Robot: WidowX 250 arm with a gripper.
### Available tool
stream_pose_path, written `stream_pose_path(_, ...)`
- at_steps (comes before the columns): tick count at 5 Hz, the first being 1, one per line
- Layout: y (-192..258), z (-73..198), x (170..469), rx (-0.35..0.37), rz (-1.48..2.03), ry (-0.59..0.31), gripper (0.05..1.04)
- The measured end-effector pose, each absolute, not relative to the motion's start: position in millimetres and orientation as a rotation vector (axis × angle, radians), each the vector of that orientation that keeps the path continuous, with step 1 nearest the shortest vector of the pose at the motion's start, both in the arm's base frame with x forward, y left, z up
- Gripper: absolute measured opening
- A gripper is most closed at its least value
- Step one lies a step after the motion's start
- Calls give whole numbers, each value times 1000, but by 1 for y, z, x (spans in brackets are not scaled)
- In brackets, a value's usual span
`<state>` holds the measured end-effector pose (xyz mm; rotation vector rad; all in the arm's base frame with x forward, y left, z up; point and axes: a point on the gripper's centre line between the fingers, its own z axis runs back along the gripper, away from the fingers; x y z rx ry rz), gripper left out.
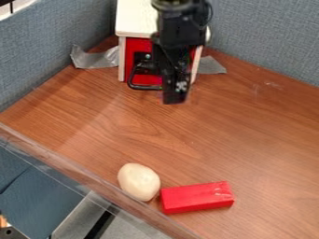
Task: Opened the drawer
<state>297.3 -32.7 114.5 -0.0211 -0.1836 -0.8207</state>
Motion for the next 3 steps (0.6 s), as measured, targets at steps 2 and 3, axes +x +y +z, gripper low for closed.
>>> stream_pose_path(2, -33, 92, 324, -3, -821, -169, 1000)
stream_pose_path(3, -32, 85, 336, 7, -836, -175, 1000)
